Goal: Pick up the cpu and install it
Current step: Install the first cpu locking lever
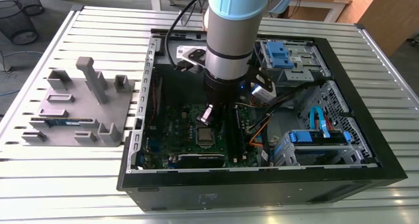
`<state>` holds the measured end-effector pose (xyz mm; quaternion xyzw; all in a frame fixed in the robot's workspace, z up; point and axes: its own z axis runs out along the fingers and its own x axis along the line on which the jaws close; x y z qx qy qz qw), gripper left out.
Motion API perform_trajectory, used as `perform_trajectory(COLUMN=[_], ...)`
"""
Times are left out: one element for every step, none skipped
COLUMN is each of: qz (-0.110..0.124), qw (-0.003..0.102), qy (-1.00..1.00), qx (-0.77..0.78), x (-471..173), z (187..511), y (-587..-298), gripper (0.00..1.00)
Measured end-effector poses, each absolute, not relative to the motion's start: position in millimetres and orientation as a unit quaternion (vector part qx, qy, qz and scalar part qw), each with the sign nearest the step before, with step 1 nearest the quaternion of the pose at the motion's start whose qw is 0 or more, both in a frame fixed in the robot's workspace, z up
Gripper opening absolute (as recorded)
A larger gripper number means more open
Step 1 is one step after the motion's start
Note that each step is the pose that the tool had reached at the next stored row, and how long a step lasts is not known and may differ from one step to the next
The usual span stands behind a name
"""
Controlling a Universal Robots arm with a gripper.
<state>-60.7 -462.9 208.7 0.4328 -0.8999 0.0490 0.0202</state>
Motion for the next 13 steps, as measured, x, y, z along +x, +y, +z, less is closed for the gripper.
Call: perform_trajectory(qz=[0.049, 0.049, 0.049, 0.049, 0.049, 0.049, 0.049, 0.049, 0.049, 0.049, 0.049, 0.049, 0.049], qw=[0.020, 0.020, 0.020, 0.020, 0.020, 0.020, 0.020, 0.020, 0.020, 0.020, 0.020, 0.020, 0.020], qy=[-0.900, -0.900, -0.900, -0.900, -0.900, -0.900, -0.900, -0.900, -0.900, -0.900, -0.900, -0.900, -0.900], qx=[0.433, 0.433, 0.433, 0.433, 0.433, 0.433, 0.433, 0.433, 0.433, 0.433, 0.433, 0.433, 0.433], x=[-60.8, -60.7, -60.8, -60.7, -60.8, -60.7, -60.8, -60.8, -60.8, -60.8, -60.8, -60.8, -60.7], z=[208.7, 208.7, 208.7, 208.6, 208.6, 208.5, 208.5, 208.5, 208.5, 208.4, 208.3, 208.3, 208.2], y=[-462.9, -462.9, -462.9, -462.9, -462.9, -462.9, -462.9, -462.9, -462.9, -463.0, -463.2, -463.4, -463.6], gripper=[0.11, 0.11, 0.11, 0.11, 0.11, 0.11, 0.11, 0.11, 0.11, 0.11, 0.11, 0.11, 0.11])
